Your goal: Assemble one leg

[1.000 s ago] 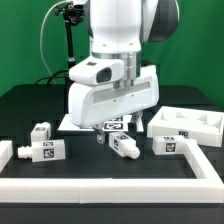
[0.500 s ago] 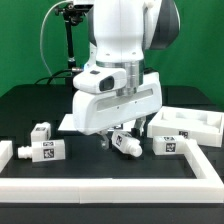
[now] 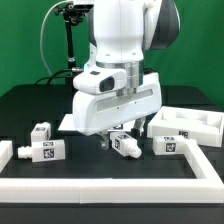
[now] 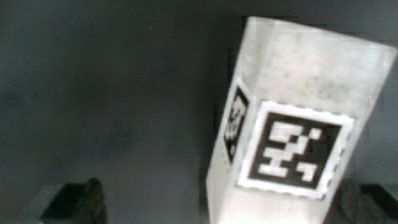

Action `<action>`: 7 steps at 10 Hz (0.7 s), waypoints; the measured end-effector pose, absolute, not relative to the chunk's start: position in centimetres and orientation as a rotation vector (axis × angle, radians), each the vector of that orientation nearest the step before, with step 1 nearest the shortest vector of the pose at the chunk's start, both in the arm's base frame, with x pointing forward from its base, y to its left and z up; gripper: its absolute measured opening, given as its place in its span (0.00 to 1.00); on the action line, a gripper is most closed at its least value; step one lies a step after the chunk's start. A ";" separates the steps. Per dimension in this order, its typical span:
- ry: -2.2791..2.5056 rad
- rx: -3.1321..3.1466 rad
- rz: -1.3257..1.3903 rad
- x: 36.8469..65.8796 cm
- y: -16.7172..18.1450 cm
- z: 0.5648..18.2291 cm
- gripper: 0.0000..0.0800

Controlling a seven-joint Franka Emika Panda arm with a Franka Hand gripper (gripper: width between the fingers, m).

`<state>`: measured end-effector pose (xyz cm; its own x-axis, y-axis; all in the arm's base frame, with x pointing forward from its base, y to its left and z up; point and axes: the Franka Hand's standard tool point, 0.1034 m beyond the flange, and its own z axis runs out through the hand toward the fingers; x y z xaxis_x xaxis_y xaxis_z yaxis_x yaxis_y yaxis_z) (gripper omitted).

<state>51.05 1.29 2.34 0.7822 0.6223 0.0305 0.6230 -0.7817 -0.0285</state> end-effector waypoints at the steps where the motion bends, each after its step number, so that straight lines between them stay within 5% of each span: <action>1: -1.024 -2.930 -0.029 51.0 1.3 2.2 0.81; 7: -1.025 -2.926 -0.020 50.5 1.4 1.1 0.81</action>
Offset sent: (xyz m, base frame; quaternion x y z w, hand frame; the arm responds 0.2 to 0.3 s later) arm -0.0058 0.0022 -0.0092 0.0028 0.0004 0.0031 1.0000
